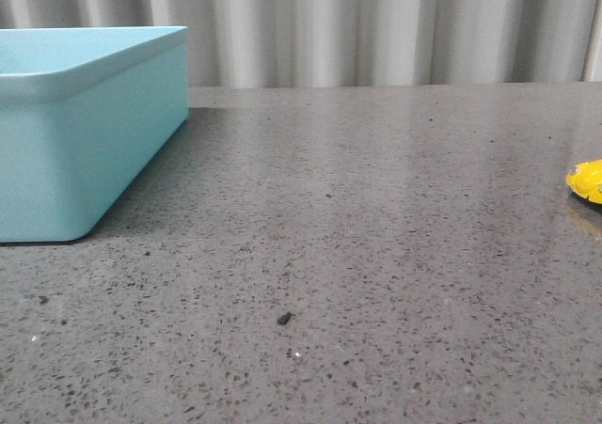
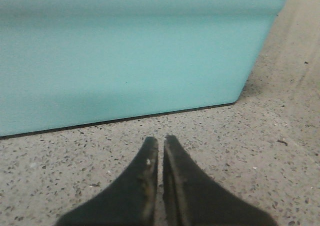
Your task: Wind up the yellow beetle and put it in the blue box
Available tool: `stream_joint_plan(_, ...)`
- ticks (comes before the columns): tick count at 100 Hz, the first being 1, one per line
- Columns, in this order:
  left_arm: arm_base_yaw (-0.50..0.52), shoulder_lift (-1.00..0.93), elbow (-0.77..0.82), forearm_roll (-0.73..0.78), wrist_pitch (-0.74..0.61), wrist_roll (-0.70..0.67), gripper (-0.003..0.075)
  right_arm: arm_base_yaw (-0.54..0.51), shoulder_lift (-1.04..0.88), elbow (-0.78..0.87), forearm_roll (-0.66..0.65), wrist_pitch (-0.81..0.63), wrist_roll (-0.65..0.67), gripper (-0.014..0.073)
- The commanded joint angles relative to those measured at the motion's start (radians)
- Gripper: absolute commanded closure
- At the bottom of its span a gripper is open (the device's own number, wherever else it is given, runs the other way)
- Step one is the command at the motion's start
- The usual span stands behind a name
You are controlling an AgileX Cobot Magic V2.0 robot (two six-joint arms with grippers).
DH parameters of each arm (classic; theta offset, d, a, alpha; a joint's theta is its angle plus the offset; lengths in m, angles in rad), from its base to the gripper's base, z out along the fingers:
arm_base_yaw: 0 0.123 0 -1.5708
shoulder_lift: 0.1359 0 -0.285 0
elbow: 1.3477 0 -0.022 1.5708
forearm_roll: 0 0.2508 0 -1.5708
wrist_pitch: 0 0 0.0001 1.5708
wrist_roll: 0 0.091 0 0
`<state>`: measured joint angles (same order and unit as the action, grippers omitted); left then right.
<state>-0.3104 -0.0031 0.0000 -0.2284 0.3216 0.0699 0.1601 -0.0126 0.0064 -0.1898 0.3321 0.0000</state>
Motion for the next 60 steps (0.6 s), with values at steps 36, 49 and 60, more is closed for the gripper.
stream_joint_plan(36,-0.09,-0.035,0.024,-0.014,-0.073,-0.007,0.0741,-0.004,-0.018,0.027,0.0,-0.017,-0.009,0.0646)
stream_joint_plan(49,-0.164,-0.035,0.024,-0.014,-0.073,-0.007,0.0741,-0.004,-0.018,0.027,0.0,-0.017,-0.009,0.0646)
stream_joint_plan(60,-0.194,-0.035,0.024,-0.014,-0.073,-0.007,0.0741,-0.004,-0.018,0.027,0.0,-0.017,-0.009,0.0646)
